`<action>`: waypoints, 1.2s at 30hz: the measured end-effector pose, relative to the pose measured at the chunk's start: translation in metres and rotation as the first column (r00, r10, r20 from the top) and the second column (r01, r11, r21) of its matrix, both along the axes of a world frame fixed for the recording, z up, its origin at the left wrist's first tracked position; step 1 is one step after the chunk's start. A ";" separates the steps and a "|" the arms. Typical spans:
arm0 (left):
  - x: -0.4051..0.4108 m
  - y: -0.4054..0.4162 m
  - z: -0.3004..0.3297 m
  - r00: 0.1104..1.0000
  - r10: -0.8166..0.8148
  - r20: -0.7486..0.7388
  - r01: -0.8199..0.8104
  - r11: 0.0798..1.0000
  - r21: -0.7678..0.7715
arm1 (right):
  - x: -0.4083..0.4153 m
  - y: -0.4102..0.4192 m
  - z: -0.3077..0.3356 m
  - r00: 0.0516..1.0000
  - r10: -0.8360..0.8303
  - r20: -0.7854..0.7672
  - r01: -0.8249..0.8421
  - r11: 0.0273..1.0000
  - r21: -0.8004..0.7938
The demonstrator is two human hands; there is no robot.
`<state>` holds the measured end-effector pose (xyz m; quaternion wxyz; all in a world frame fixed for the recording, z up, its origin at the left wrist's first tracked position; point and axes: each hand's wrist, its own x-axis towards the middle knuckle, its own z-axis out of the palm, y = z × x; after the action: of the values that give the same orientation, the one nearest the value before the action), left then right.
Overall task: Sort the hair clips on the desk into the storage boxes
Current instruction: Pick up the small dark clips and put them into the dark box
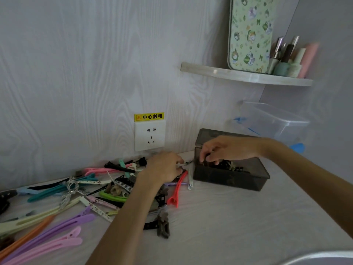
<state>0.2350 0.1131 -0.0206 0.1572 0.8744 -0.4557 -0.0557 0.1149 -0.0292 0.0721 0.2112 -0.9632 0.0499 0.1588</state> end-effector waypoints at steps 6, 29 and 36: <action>-0.001 -0.010 0.001 0.992 0.127 0.007 -0.126 0.989 -0.081 | -0.017 -0.060 -0.020 0.888 -0.106 0.448 0.210 0.959 -0.189; -0.075 -0.045 -0.008 0.923 0.385 0.003 -0.346 0.834 -0.429 | -0.026 -0.052 -0.053 0.831 -0.132 0.540 0.104 0.991 0.082; -0.069 -0.044 -0.011 0.948 0.274 -0.165 -0.320 0.818 -0.478 | -0.054 -0.047 -0.072 0.799 -0.184 0.573 0.158 0.983 0.095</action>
<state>0.1664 0.0696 -0.0313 0.4044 0.8607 -0.3052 0.0503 0.0604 -0.0760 0.0004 0.2500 -0.9525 0.0667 -0.1604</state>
